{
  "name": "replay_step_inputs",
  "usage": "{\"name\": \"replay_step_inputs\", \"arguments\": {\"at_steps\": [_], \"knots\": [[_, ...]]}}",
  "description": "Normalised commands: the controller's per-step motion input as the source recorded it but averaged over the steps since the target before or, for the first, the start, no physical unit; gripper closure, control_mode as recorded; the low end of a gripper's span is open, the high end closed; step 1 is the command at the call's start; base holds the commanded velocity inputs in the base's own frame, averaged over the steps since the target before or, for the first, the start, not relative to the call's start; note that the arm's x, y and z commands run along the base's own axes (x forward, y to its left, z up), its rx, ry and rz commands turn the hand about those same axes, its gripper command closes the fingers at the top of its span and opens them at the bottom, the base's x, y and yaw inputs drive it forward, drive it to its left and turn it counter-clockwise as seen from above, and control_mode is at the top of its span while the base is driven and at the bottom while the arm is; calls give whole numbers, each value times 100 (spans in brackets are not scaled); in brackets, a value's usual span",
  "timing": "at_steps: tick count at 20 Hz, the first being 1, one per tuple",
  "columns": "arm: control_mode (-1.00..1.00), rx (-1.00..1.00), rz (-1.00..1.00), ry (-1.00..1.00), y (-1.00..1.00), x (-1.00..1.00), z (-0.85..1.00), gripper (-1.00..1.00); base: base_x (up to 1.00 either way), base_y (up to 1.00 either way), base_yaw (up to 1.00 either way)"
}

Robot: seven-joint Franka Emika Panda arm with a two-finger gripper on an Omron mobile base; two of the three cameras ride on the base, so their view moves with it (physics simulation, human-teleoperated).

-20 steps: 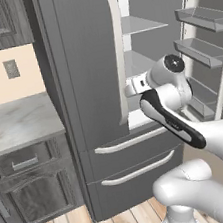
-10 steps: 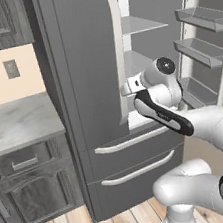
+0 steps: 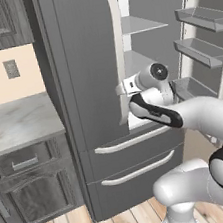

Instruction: Place one of the steaks on the plate and the other in the bowl. Then place the bowl in the fridge.

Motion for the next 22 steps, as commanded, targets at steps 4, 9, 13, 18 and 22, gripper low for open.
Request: {"name": "replay_step_inputs", "arguments": {"at_steps": [4,9,13,18,22], "knots": [[-100,0,0,0,13,47,-14,-100,0,0,0],[-100,0,0,0,3,47,-19,-100,0,0,0],[-100,0,-1,-3,-11,36,-18,-100,0,0,0],[-100,0,0,-2,0,43,-19,-100,0,0,0],[-100,0,0,-5,0,44,-23,-100,0,0,0]]}}
